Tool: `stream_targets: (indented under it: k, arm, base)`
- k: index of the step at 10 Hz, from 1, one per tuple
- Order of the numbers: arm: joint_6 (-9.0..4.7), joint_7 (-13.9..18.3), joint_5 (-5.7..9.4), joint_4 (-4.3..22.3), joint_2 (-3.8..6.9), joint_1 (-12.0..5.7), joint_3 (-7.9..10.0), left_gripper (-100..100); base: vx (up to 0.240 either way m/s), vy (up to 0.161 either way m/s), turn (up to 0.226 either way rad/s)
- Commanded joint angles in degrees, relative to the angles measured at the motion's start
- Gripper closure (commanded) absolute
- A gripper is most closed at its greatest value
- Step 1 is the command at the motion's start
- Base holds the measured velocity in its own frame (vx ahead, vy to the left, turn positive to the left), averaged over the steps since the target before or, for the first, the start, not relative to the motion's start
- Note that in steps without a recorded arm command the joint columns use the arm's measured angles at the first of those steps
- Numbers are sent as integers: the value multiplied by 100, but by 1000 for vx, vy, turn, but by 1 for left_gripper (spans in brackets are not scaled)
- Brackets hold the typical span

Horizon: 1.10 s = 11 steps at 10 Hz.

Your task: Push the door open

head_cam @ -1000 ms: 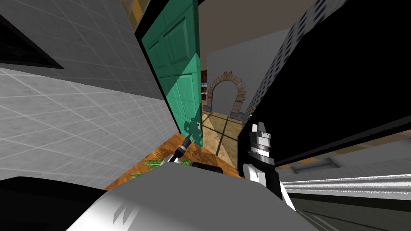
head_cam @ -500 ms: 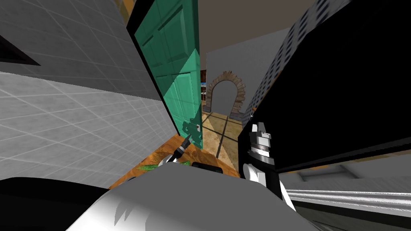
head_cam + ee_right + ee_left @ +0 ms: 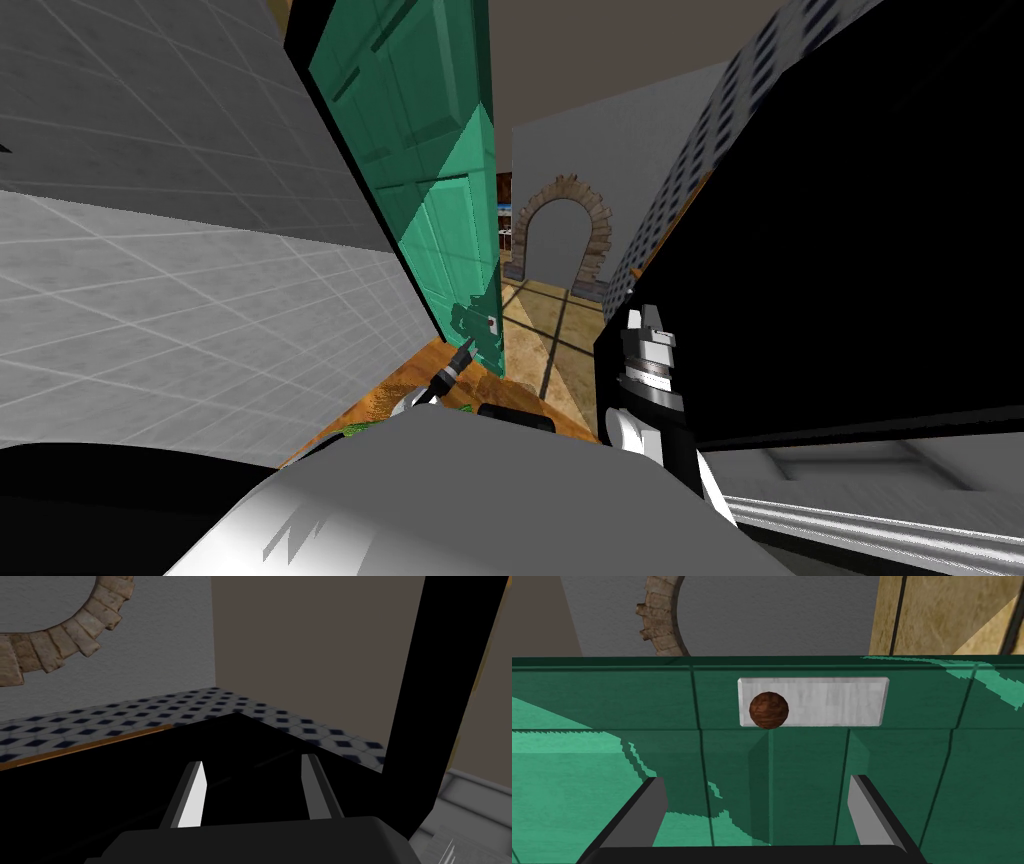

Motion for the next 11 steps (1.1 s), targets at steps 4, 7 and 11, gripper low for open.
stream_targets:
  k: [4, 7, 11]
  arm:
    - [112, -113, 13, 116, -175, -124, 89, -100]
    - [191, -193, 21, 198, -300, -213, 152, -100]
    - [186, -195, 19, 205, -310, -207, 148, 100]
  base:
    - [183, -23, -51]
    - [185, -1, -55]
    - [52, -7, -7]
